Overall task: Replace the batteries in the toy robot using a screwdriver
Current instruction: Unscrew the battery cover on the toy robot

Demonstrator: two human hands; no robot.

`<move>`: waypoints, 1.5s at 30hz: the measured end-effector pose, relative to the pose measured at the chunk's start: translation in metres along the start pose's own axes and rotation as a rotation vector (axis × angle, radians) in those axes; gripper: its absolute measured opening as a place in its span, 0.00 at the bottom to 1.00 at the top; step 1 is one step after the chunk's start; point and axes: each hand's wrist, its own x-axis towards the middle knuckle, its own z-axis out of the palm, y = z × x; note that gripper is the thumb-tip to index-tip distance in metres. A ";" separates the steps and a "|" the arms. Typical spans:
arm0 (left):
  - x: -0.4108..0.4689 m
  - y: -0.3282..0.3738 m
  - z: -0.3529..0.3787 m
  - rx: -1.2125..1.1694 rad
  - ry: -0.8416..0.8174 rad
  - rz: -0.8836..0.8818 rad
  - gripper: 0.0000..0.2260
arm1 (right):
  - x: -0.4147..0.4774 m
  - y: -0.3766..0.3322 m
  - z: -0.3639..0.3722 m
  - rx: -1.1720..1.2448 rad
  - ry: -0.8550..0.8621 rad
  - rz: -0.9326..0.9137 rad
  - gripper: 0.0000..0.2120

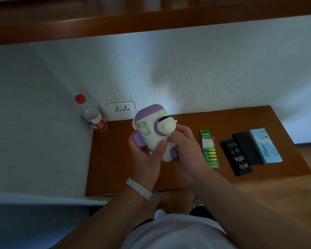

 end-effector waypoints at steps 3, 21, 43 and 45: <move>-0.002 -0.003 0.001 -0.010 0.007 0.003 0.33 | 0.003 0.001 0.001 0.007 0.032 -0.003 0.17; 0.009 -0.002 -0.005 0.052 -0.032 -0.025 0.39 | 0.026 0.001 -0.006 0.126 -0.086 0.152 0.28; 0.009 -0.003 -0.012 0.003 0.022 -0.215 0.36 | 0.014 0.024 -0.029 -1.007 -0.030 -0.700 0.18; 0.010 -0.003 -0.012 -0.005 0.026 -0.223 0.38 | 0.016 0.022 -0.030 -1.048 -0.062 -0.724 0.19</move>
